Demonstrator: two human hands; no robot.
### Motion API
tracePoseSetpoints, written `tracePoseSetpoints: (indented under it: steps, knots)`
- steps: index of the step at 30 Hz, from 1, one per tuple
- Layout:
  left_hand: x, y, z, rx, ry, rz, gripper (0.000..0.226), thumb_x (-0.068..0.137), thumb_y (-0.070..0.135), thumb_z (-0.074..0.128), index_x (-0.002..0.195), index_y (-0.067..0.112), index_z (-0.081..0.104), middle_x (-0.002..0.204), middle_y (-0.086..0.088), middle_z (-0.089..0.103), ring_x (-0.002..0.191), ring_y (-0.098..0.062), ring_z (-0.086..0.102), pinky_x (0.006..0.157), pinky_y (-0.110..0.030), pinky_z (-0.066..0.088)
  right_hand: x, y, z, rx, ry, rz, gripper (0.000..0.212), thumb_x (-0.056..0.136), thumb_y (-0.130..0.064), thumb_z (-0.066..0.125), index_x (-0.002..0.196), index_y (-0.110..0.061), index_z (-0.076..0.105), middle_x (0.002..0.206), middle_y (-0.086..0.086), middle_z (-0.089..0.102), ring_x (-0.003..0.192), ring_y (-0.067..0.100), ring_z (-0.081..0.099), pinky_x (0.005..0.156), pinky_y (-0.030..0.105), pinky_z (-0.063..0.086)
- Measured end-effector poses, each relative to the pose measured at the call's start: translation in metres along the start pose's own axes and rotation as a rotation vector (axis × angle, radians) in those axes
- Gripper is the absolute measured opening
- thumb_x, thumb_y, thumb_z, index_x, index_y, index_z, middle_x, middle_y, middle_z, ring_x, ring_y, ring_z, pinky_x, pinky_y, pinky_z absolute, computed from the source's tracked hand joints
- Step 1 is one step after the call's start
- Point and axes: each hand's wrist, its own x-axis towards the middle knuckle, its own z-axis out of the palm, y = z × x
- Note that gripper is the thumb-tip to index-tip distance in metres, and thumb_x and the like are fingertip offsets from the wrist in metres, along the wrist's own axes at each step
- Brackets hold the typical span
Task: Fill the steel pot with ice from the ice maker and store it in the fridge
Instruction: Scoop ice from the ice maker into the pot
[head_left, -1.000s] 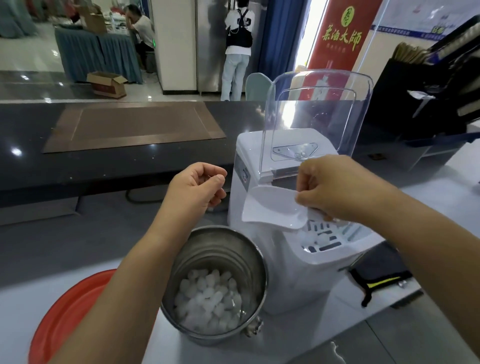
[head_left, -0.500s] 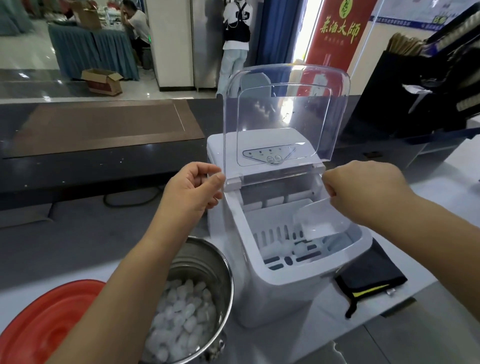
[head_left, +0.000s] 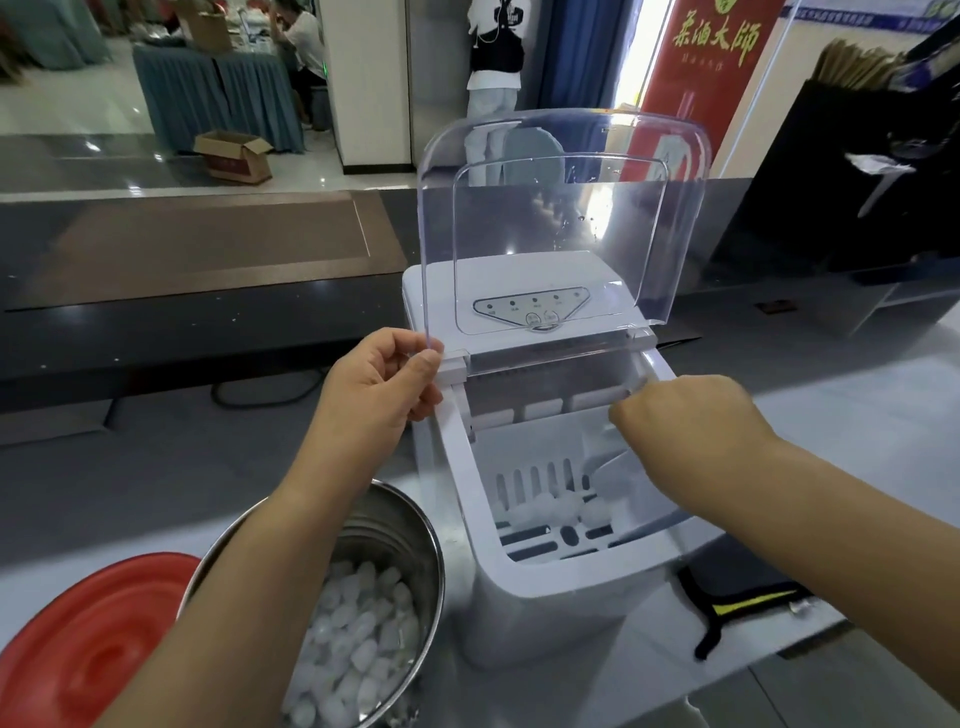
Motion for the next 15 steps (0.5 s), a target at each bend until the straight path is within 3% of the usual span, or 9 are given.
tracePoseSetpoints:
  steps: [2, 3, 7, 11, 15]
  knots:
    - [0.0, 0.0, 0.001, -0.002, 0.007, -0.002, 0.01, 0.093, 0.019, 0.055, 0.097, 0.015, 0.064, 0.067, 0.001, 0.062, 0.057, -0.003, 0.057, 0.056, -0.015, 0.05, 0.003, -0.001, 0.007, 0.05, -0.01, -0.01, 0.031, 0.084, 0.002, 0.051, 0.105, -0.02, 0.06, 0.088, -0.003, 0.06, 0.087, 0.023, 0.062, 0.056, 0.027, 0.035]
    - [0.0, 0.0, 0.001, -0.002, 0.01, -0.002, 0.01, 0.093, 0.019, 0.055, 0.097, 0.015, 0.064, 0.066, 0.001, 0.062, 0.057, -0.003, 0.057, 0.056, -0.016, 0.05, 0.005, -0.002, 0.01, 0.071, -0.012, -0.014, 0.029, 0.084, 0.001, 0.051, 0.102, -0.02, 0.059, 0.085, -0.002, 0.058, 0.086, 0.024, 0.062, 0.056, 0.027, 0.035]
    - [0.001, 0.0, 0.002, 0.013, 0.009, -0.006, 0.011, 0.092, 0.02, 0.055, 0.098, 0.015, 0.064, 0.065, 0.003, 0.063, 0.058, -0.004, 0.058, 0.058, -0.016, 0.051, 0.012, -0.005, 0.019, 0.14, 0.002, -0.021, 0.02, 0.082, 0.0, 0.05, 0.087, -0.019, 0.045, 0.064, -0.004, 0.032, 0.061, 0.021, 0.041, 0.044, 0.026, 0.023]
    - [0.003, -0.001, 0.001, 0.02, 0.005, -0.012, 0.012, 0.092, 0.021, 0.056, 0.097, 0.015, 0.065, 0.061, 0.006, 0.063, 0.058, -0.005, 0.057, 0.058, -0.017, 0.05, 0.017, -0.007, 0.022, 0.189, 0.018, -0.043, 0.022, 0.084, 0.0, 0.051, 0.091, -0.021, 0.05, 0.07, -0.003, 0.043, 0.07, 0.024, 0.048, 0.059, 0.03, 0.035]
    - [0.005, -0.001, 0.002, 0.032, 0.005, -0.011, 0.01, 0.093, 0.019, 0.056, 0.096, 0.017, 0.065, 0.061, 0.006, 0.064, 0.058, -0.005, 0.058, 0.058, -0.017, 0.05, 0.019, -0.003, 0.023, 0.152, 0.046, -0.075, 0.026, 0.081, 0.001, 0.051, 0.075, -0.02, 0.036, 0.062, -0.005, 0.03, 0.051, 0.016, 0.032, 0.045, 0.026, 0.024]
